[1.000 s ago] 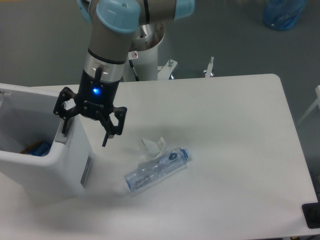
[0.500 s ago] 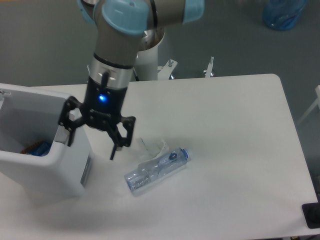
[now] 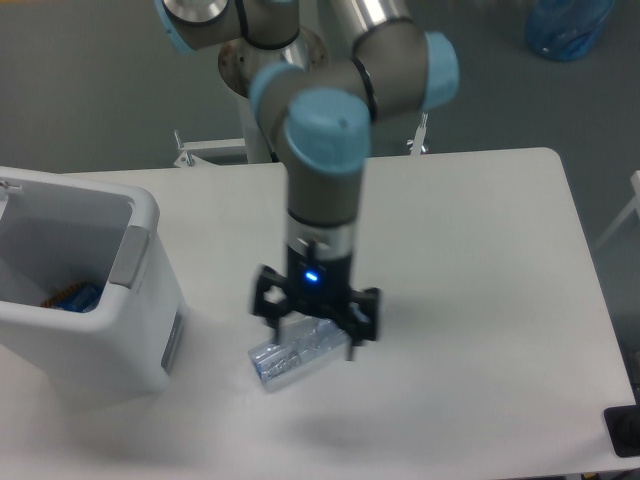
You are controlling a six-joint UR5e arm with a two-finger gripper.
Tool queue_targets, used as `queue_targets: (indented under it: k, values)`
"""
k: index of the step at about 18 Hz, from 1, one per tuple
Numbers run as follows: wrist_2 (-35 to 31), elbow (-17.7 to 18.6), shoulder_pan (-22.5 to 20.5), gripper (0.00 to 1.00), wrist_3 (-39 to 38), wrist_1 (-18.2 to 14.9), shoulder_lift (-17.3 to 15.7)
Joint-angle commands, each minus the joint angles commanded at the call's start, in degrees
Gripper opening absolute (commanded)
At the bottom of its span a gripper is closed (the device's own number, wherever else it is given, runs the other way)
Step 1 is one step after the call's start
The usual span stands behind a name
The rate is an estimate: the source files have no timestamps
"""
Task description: Open the trash can
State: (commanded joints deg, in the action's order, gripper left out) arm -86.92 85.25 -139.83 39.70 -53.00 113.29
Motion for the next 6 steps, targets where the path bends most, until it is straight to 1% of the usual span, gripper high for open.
queue_targets:
  k: [2,3,5,6]
  values:
    - [-0.7,0.4,-0.2,1.0,7.9,0.0,1.1]
    - [-2.1,0.6,-0.2,1.0,10.4,-0.1,1.3]
    - [-5.6,1.1,-0.1,1.0,12.0,-0.4,1.5]
    - [-7.1,2.2,-0.1,1.0,12.0,0.0,1.4]
